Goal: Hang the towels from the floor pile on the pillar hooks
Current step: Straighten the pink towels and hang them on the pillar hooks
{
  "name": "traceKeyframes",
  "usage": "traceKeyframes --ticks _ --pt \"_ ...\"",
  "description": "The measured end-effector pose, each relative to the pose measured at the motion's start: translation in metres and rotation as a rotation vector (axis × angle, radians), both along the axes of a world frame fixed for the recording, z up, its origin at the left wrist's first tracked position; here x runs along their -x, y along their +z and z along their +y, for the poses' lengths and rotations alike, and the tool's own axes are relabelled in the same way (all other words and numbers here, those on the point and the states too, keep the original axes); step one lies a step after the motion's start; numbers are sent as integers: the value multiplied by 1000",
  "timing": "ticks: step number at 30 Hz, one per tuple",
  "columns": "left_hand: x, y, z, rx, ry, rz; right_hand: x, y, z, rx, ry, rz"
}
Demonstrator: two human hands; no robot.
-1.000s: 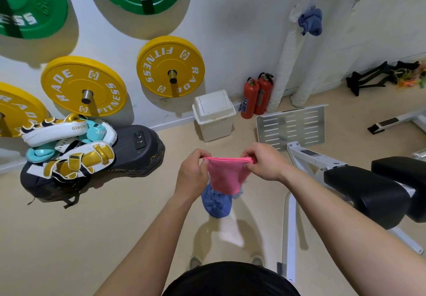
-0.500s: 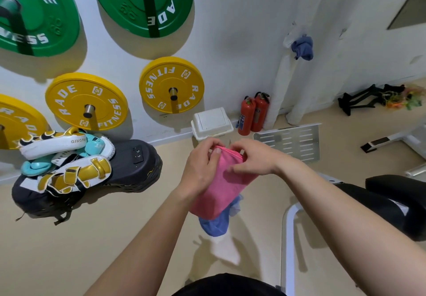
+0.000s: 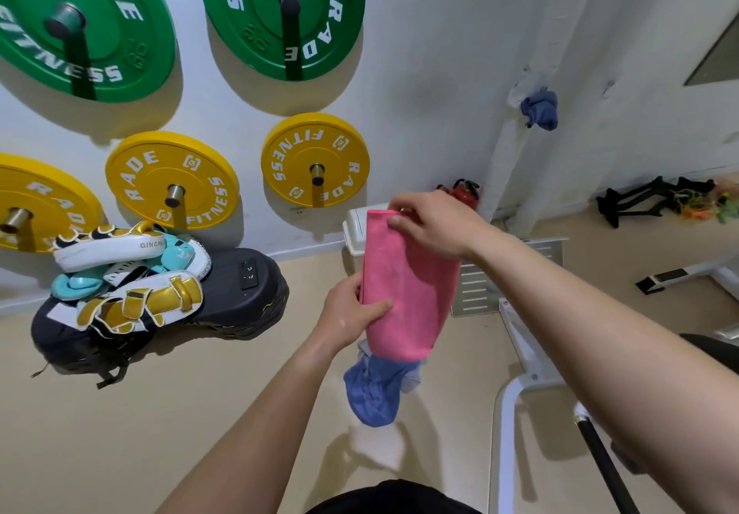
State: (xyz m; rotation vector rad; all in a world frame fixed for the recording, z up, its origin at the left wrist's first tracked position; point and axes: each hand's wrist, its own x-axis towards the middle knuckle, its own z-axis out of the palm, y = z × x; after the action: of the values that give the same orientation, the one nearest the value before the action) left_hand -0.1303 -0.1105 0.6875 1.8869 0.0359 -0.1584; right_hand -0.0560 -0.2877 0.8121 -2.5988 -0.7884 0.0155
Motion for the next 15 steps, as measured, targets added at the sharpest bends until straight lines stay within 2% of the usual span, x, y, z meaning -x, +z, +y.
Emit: traceKeyframes --ticks 2,5,8,15 --pt "4 -11 1 -21 -24 60 -7 6 -4 -4 -31 -29" --pt "10 -22 2 50 -43 144 -17 13 -14 21 -102 -66" --pt "11 -26 10 103 -17 157 -24 9 -27 85 -226 -86" --pt "3 -33 40 46 -21 144 -21 -20 -62 188 -471 -76"
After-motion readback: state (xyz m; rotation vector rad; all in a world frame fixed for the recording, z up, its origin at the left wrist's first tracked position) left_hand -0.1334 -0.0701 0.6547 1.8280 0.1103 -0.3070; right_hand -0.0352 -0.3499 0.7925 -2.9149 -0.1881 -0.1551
